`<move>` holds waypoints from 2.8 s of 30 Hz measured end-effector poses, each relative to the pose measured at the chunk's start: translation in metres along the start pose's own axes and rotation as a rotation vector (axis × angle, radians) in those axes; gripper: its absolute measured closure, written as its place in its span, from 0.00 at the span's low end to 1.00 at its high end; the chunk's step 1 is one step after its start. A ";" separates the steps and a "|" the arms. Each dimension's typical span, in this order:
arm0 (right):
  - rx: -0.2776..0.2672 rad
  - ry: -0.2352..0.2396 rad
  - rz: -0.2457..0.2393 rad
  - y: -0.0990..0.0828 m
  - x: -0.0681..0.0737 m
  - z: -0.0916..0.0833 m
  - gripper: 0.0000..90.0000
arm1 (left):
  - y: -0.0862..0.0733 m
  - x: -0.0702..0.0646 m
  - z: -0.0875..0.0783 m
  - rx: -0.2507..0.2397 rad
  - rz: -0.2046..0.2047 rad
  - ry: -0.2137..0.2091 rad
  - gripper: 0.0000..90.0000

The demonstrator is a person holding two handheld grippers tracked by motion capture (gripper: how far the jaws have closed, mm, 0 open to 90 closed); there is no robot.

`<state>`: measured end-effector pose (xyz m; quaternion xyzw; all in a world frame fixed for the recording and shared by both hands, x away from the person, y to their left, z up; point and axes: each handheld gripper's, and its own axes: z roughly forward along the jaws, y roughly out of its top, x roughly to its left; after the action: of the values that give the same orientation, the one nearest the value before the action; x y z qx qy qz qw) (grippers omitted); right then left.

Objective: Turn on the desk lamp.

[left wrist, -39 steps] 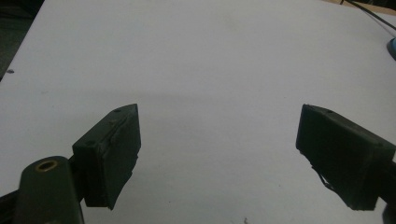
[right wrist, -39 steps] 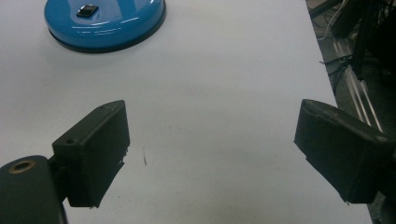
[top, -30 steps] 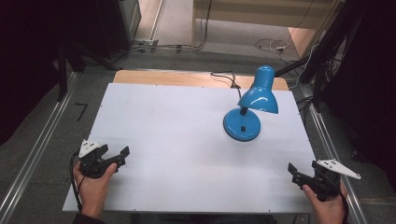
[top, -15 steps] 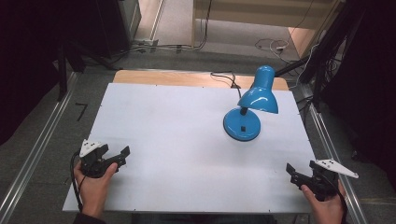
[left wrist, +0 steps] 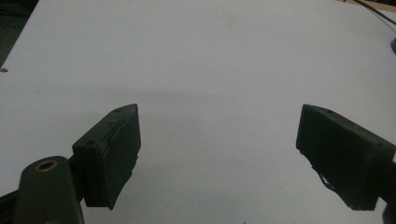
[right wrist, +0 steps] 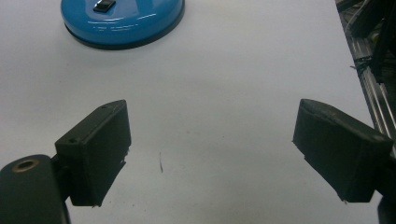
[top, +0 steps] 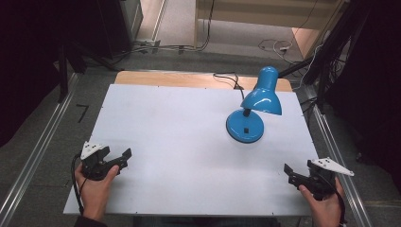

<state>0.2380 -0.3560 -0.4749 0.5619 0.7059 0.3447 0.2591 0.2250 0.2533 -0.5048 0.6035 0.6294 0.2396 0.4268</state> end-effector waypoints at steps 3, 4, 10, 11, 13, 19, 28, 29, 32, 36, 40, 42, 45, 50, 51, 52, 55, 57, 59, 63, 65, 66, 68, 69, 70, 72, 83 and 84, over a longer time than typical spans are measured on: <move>-0.001 0.000 -0.001 0.001 0.000 0.001 0.11 | 0.000 0.000 0.000 0.001 0.001 0.000 0.16; -0.003 0.001 0.000 0.001 0.000 0.001 0.11 | 0.000 0.000 0.000 0.001 0.000 0.001 0.16; -0.003 0.004 -0.002 0.002 0.002 0.002 0.12 | 0.000 0.000 0.000 0.000 -0.001 0.002 0.16; -0.003 0.006 -0.006 0.003 0.002 0.003 0.12 | 0.000 0.000 0.000 0.000 0.000 0.000 0.16; -0.001 0.009 -0.002 0.003 0.003 0.004 0.12 | 0.000 0.000 0.000 0.001 0.001 0.000 0.16; -0.002 0.013 -0.009 0.005 0.005 0.006 0.12 | 0.000 0.000 0.001 0.001 0.000 -0.001 0.16; 0.004 0.019 -0.014 0.007 0.006 0.010 0.12 | 0.000 0.000 0.001 0.004 0.002 -0.002 0.16; 0.004 0.019 -0.014 0.007 0.006 0.010 0.12 | 0.000 0.000 0.001 0.004 0.002 -0.002 0.16; 0.013 0.024 -0.014 0.007 0.007 0.011 0.12 | 0.000 0.000 0.001 0.004 0.002 -0.003 0.16; 0.008 0.025 -0.018 0.009 0.008 0.012 0.12 | 0.000 0.000 0.001 0.005 0.001 -0.004 0.16; 0.009 0.026 -0.017 0.010 0.008 0.013 0.12 | 0.000 0.000 0.001 0.005 -0.001 -0.005 0.16; 0.011 0.027 -0.018 0.011 0.009 0.015 0.12 | 0.000 0.000 0.002 0.005 -0.001 -0.003 0.16; 0.010 0.033 -0.021 0.011 0.010 0.017 0.12 | 0.000 0.000 0.001 0.004 -0.001 -0.004 0.16; 0.010 0.039 -0.028 0.015 0.013 0.021 0.12 | 0.000 0.000 0.001 0.004 -0.001 -0.004 0.16; 0.010 0.039 -0.028 0.015 0.013 0.021 0.12 | 0.000 0.000 0.001 0.003 -0.002 -0.004 0.16; 0.010 0.042 -0.030 0.016 0.014 0.023 0.12 | 0.000 0.000 0.001 0.003 -0.003 -0.004 0.16; 0.008 0.047 -0.030 0.018 0.015 0.024 0.13 | 0.000 0.000 0.001 0.000 -0.005 -0.005 0.16; 0.009 0.046 -0.032 0.019 0.016 0.025 0.13 | 0.000 0.000 0.001 0.001 -0.004 -0.006 0.16; 0.009 0.051 -0.033 0.020 0.017 0.026 0.13 | 0.000 0.000 0.001 0.001 -0.003 -0.006 0.16; 0.009 0.050 -0.035 0.021 0.018 0.028 0.13 | 0.000 0.000 0.001 0.005 0.000 -0.005 0.16; 0.009 0.052 -0.039 0.022 0.019 0.029 0.13 | 0.000 0.000 0.001 0.004 -0.001 -0.005 0.16; 0.007 0.055 -0.040 0.022 0.019 0.029 0.13 | 0.000 0.000 0.001 0.004 0.000 -0.005 0.16; 0.009 0.056 -0.041 0.023 0.020 0.030 0.13 | 0.000 0.000 0.001 0.004 0.000 -0.005 0.16; 0.007 0.056 -0.042 0.024 0.020 0.031 0.13 | 0.000 0.000 0.001 0.004 0.000 -0.005 0.16; 0.008 0.056 -0.044 0.024 0.021 0.031 0.13 | 0.000 0.000 0.001 0.004 0.000 -0.005 0.16; 0.010 0.058 -0.044 0.025 0.022 0.033 0.13 | 0.000 0.000 0.001 0.005 0.000 -0.005 0.16; 0.006 0.063 -0.055 0.029 0.026 0.037 0.13 | 0.000 0.000 0.002 0.005 0.000 -0.006 0.16; 0.007 0.066 -0.053 0.029 0.026 0.038 0.13 | 0.000 0.000 0.002 0.005 0.000 -0.006 0.16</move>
<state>0.2785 -0.3189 -0.4756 0.5321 0.7299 0.3535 0.2430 0.2263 0.2527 -0.5058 0.6054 0.6287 0.2361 0.4272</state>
